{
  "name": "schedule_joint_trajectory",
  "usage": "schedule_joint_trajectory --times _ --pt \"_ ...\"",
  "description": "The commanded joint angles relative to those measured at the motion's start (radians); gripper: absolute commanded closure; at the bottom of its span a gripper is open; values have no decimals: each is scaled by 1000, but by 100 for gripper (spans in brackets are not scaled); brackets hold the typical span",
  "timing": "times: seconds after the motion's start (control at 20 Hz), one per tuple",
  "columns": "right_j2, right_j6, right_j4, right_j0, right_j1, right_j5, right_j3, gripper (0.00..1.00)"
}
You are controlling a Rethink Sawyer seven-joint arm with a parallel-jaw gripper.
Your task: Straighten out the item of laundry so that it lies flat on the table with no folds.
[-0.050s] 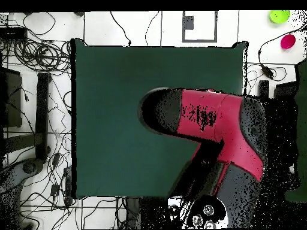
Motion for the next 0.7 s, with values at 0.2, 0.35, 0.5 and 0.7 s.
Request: schedule_joint_trajectory --times 0.2,0.35,0.5,0.7 --pt "50 -2 -57 -16 44 -82 124 100" --pt "76 -82 -65 -62 64 -73 66 100" --pt "115 -165 -76 -120 86 -92 4 100" --pt "172 -251 -93 -196 116 -121 -69 100"
